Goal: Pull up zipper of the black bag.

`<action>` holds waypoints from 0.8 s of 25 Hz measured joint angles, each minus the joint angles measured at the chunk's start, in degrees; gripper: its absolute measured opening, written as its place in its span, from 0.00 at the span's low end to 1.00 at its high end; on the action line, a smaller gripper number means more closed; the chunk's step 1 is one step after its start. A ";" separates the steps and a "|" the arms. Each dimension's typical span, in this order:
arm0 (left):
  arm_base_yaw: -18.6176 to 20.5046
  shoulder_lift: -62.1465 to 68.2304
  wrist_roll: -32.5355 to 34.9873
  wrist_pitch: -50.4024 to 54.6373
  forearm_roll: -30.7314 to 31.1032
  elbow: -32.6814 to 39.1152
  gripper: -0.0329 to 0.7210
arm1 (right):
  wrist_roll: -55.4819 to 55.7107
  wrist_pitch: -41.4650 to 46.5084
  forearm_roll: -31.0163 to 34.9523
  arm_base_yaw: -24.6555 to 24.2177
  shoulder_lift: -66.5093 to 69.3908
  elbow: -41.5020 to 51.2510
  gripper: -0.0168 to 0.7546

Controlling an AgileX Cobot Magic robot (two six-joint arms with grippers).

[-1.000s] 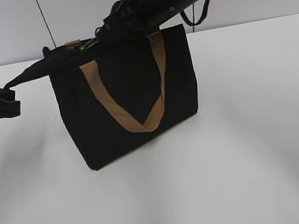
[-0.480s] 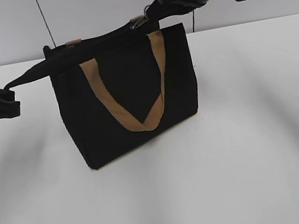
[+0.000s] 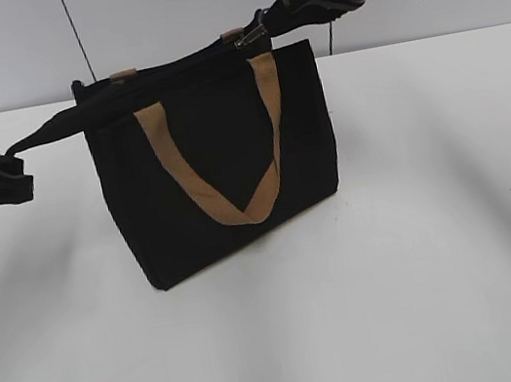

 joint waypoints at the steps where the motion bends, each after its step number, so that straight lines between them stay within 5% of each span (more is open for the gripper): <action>1: 0.00 0.00 0.00 0.02 0.00 0.00 0.08 | 0.07 0.06 -0.05 0.00 0.00 0.00 0.00; 5: 0.00 0.00 0.00 0.07 -0.25 0.00 0.08 | 0.27 0.74 -0.42 0.00 -0.10 0.00 0.01; 8: 0.00 0.00 0.00 0.36 -3.48 0.00 0.12 | 0.42 1.31 -0.51 -0.19 -0.66 0.00 0.16; 13: -0.14 -1.36 -0.04 2.99 -8.08 0.00 0.48 | 2.75 3.23 -3.08 -0.25 -3.30 0.00 0.58; 16: -1.11 -4.17 -0.04 8.12 -10.87 0.00 0.63 | 8.64 5.93 -8.20 -0.26 -5.37 0.00 0.65; 20: -2.74 -9.31 -0.04 16.51 -11.93 0.00 0.67 | 19.96 11.19 -17.02 -0.26 -7.75 0.00 0.67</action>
